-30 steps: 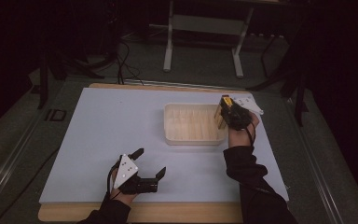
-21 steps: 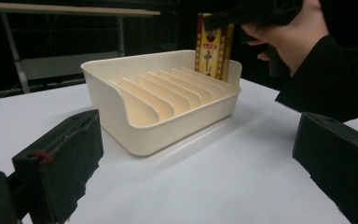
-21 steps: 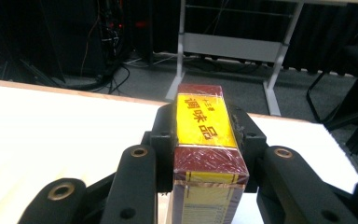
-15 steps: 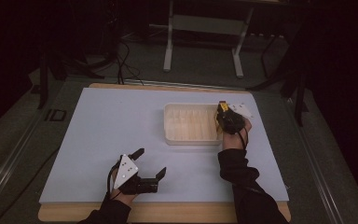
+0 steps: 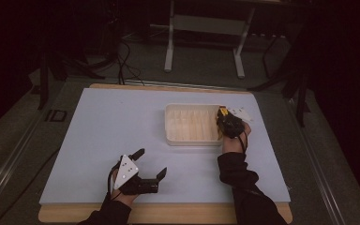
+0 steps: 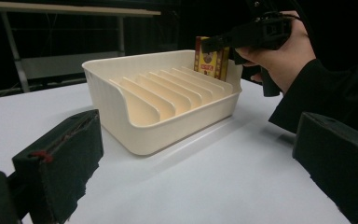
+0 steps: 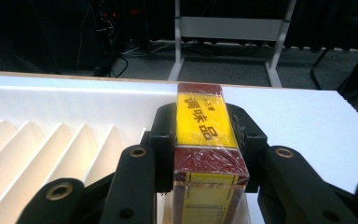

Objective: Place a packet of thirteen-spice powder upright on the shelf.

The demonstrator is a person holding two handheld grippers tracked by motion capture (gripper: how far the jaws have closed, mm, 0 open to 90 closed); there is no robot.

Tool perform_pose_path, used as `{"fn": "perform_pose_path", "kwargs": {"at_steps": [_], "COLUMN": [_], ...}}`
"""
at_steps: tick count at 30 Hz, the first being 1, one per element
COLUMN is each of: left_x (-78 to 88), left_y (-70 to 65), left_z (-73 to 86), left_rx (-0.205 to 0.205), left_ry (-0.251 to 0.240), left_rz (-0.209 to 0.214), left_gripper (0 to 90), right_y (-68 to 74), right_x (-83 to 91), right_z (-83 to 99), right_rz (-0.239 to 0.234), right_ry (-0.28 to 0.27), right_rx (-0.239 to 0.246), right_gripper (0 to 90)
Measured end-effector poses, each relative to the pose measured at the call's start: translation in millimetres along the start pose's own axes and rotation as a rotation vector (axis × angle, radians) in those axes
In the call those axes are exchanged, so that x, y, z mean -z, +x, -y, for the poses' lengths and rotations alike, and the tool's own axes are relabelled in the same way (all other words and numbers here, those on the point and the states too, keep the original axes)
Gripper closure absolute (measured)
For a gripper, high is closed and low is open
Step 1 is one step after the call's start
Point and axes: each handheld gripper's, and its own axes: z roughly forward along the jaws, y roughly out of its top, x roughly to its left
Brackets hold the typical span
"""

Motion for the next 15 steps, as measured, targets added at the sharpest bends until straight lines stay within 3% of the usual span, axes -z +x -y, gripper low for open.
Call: {"fn": "perform_pose_path", "kwargs": {"at_steps": [5,15], "left_x": [-0.4,-1.3], "left_y": [-1.6,-2.2], "left_z": [0.0,-0.8], "left_rx": [-0.001,-0.016], "left_ry": [-0.003,0.000], "left_rz": [0.008,0.025], "left_gripper": [2.9,2.9], "right_y": [0.2,0.4], "right_x": [1.7,10.5], "right_z": [-0.3,-16.3], "right_rz": [-0.030,-0.062], "right_ry": [0.007,0.000], "right_rx": [-0.016,0.025], "right_gripper": [62.1,56.1]}}
